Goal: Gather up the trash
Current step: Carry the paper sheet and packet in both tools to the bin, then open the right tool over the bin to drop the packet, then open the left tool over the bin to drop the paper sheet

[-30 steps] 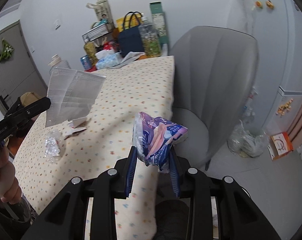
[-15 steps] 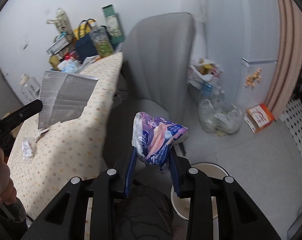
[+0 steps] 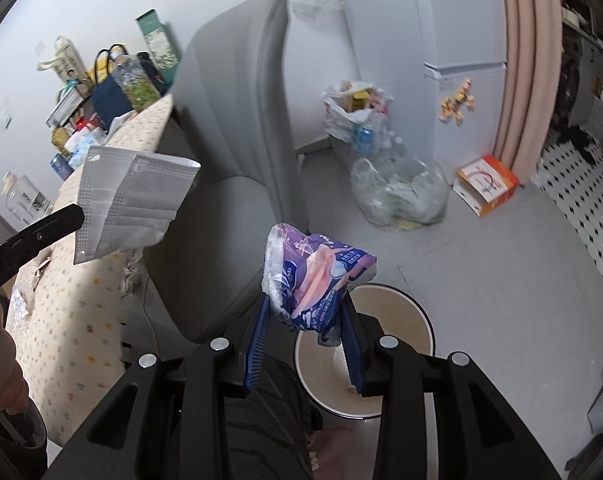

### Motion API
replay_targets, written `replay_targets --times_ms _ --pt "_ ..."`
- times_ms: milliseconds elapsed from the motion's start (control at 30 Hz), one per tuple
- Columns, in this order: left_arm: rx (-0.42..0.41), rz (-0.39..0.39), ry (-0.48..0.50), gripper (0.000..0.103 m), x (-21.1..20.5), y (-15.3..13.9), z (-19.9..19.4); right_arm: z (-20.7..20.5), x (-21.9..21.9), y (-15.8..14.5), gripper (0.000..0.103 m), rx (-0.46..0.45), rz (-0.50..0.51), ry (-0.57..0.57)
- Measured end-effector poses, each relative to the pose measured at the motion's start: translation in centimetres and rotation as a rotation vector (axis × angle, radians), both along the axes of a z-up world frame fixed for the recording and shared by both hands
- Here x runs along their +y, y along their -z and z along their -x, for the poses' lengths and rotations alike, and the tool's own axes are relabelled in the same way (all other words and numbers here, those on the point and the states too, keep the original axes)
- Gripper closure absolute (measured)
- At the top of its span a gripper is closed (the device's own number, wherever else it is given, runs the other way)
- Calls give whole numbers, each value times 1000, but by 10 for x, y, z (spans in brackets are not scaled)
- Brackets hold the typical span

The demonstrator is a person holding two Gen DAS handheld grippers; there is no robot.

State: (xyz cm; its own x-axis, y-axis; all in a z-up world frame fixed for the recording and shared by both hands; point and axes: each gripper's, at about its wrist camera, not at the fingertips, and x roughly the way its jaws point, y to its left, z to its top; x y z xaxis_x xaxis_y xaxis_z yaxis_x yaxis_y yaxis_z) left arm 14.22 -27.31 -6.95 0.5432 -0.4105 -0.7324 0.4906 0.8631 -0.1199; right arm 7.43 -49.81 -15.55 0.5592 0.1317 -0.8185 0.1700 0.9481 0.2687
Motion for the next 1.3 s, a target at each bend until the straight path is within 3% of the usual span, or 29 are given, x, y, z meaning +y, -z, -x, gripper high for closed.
replay_targets --times_ms 367,600,667,900,1300 --pt "72 -63 50 101 -38 37 -3 -3 -33 48 63 60 -46 67" --pt "95 -82 58 101 -49 50 -2 -4 -43 66 38 62 -91 85" --pt "99 -86 61 101 -52 51 -2 -2 -46 69 37 65 -92 95" --pt "119 -93 89 101 -64 57 -5 12 -62 59 26 42 -72 137" --pt "201 -86 215 101 -110 85 4 49 -99 40 25 24 -30 235"
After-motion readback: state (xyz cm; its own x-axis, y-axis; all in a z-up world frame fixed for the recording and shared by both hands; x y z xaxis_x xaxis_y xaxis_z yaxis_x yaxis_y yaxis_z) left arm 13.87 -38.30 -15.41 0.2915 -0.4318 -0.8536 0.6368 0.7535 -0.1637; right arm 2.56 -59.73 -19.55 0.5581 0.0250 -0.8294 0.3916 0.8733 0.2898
